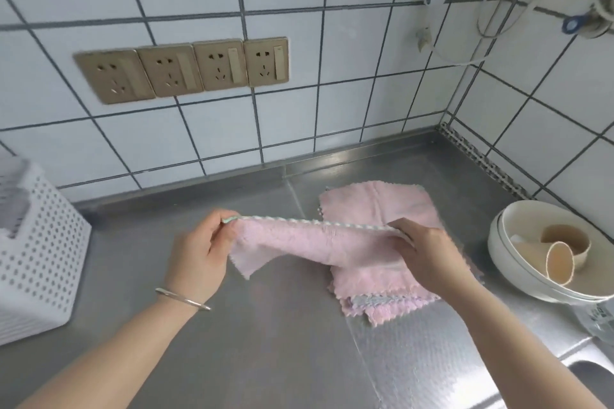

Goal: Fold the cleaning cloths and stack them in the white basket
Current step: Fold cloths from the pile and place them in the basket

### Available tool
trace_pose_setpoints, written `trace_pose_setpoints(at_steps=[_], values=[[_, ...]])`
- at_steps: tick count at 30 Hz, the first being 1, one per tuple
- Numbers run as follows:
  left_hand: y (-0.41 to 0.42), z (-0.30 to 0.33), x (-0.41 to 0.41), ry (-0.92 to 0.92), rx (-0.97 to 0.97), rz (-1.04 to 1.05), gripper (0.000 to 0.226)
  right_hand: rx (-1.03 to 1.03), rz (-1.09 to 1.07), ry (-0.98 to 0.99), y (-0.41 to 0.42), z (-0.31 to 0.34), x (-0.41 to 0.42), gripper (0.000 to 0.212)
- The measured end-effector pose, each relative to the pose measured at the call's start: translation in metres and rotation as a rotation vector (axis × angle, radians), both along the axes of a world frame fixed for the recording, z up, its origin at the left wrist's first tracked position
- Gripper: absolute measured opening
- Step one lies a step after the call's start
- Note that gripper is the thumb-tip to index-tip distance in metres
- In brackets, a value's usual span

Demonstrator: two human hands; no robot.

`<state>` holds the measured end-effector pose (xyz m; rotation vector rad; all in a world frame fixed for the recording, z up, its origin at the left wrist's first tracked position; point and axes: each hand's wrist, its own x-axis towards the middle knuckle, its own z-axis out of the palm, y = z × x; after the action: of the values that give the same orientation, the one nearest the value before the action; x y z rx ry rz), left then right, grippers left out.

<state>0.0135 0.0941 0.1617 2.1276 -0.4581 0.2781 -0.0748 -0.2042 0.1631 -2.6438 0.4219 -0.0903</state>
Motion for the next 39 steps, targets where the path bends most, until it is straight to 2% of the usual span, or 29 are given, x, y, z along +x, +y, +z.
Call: trace_pose_setpoints(at_steps=[2, 3, 5, 7, 12, 16, 18, 20, 24, 27, 31, 33, 37, 39], values=[[0.03, 0.021, -0.005, -0.027, -0.016, 0.055, 0.013, 0.104, 0.093, 0.039, 0.014, 0.021, 0.0, 0.013], [0.046, 0.03, -0.006, -0.04, -0.022, 0.078, 0.009, 0.149, 0.145, 0.037, 0.024, 0.032, 0.002, 0.016], [0.074, 0.04, -0.006, -0.053, -0.019, 0.126, 0.025, 0.225, 0.215, 0.056, 0.045, 0.049, 0.01, 0.014], [0.102, 0.041, 0.0, -0.012, -0.005, 0.16, 0.029, 0.269, 0.253, 0.081, 0.068, 0.054, 0.022, 0.013], [0.156, 0.018, 0.03, 0.226, 0.065, 0.172, 0.023, 0.324, 0.244, 0.158, 0.112, 0.025, 0.06, 0.027], [0.189, -0.014, 0.044, 0.373, 0.125, 0.253, 0.025, 0.218, 0.221, 0.222, 0.147, -0.007, 0.081, 0.018], [0.2, -0.009, 0.05, 0.358, 0.112, 0.291, 0.024, 0.232, 0.179, 0.165, 0.161, -0.003, 0.094, 0.028], [0.208, 0.014, 0.056, 0.263, 0.089, 0.328, 0.016, 0.237, 0.157, 0.051, 0.173, 0.017, 0.106, 0.033], [0.223, 0.055, 0.045, 0.087, -0.06, 0.361, 0.015, 0.204, 0.203, -0.153, 0.186, 0.06, 0.103, 0.018], [0.234, 0.055, 0.021, 0.139, -0.108, 0.284, 0.026, 0.205, 0.283, -0.188, 0.186, 0.068, 0.086, 0.008], [0.249, 0.009, -0.015, 0.362, 0.055, 0.16, 0.021, 0.184, 0.396, 0.067, 0.184, 0.02, 0.074, 0.015], [0.257, -0.026, -0.029, 0.475, 0.148, 0.148, 0.021, 0.13, 0.448, 0.197, 0.185, -0.019, 0.068, 0.006], [0.256, -0.08, -0.051, 0.626, 0.328, 0.068, 0.023, -0.086, 0.52, 0.398, 0.189, -0.082, 0.045, 0.025], [0.254, -0.098, -0.057, 0.656, 0.486, -0.025, 0.012, -0.153, 0.59, 0.445, 0.193, -0.101, 0.031, 0.027]])
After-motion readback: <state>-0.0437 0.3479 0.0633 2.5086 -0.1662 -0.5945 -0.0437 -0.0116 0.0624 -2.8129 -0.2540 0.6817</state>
